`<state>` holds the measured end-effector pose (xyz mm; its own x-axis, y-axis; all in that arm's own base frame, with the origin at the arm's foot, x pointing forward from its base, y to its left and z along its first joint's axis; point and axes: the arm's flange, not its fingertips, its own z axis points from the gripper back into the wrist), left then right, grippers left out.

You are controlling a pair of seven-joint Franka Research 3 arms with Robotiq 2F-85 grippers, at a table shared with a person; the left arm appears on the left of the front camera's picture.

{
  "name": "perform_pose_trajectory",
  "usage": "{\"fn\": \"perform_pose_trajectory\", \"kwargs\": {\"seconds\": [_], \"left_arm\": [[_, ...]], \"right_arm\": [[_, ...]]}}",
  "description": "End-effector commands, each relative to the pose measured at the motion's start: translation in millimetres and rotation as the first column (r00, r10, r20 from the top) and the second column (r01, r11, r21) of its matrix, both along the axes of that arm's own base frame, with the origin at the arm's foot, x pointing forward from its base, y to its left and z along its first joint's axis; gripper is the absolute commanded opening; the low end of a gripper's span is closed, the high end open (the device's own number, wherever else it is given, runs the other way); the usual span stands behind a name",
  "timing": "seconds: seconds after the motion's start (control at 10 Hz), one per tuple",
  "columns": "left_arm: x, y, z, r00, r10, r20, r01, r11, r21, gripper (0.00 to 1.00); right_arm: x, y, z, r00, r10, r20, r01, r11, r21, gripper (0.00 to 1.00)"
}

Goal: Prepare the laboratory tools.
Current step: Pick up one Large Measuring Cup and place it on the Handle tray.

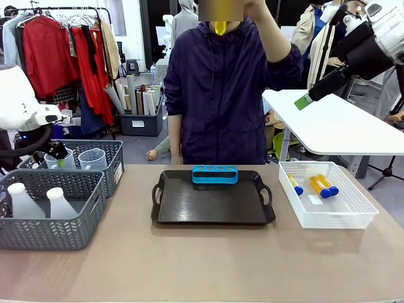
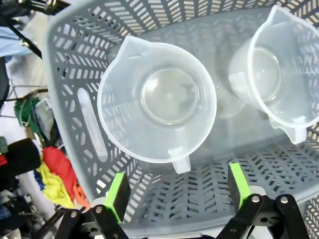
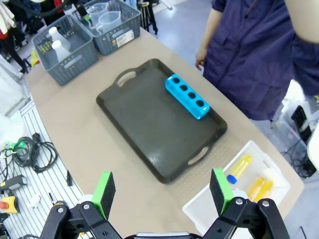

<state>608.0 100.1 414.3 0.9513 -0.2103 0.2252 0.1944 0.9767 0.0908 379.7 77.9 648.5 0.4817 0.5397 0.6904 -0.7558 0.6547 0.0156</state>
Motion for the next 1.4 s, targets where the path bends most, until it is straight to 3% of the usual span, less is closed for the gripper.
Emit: {"fn": "perform_pose_trajectory", "kwargs": {"seconds": [0.0,0.3,0.4,0.8,0.9,1.3], "left_arm": [[6,4,-7,1.000,0.020,0.018,-0.019,0.999,-0.034,1.00],[8,4,-18,1.000,0.008,0.013,-0.007,0.999,-0.037,1.00],[7,4,-21,1.000,-0.001,0.003,0.001,0.999,-0.036,0.93],[7,4,-24,1.000,0.001,-0.013,-0.002,1.000,-0.031,0.13],[7,4,-24,1.000,0.003,-0.013,-0.003,1.000,-0.031,0.00],[2,8,-21,0.999,0.015,-0.048,-0.016,1.000,-0.011,0.00]], "right_arm": [[0,0,1,1.000,0.013,0.001,-0.013,1.000,0.018,1.00],[0,0,1,1.000,0.013,0.001,-0.013,1.000,0.018,1.00],[0,0,1,1.000,0.013,0.001,-0.013,1.000,0.018,1.00],[0,0,1,1.000,0.013,0.001,-0.013,1.000,0.018,1.00],[0,0,1,1.000,0.013,0.001,-0.013,1.000,0.018,1.00],[0,0,1,1.000,0.013,0.001,-0.013,1.000,0.018,1.00]]}}
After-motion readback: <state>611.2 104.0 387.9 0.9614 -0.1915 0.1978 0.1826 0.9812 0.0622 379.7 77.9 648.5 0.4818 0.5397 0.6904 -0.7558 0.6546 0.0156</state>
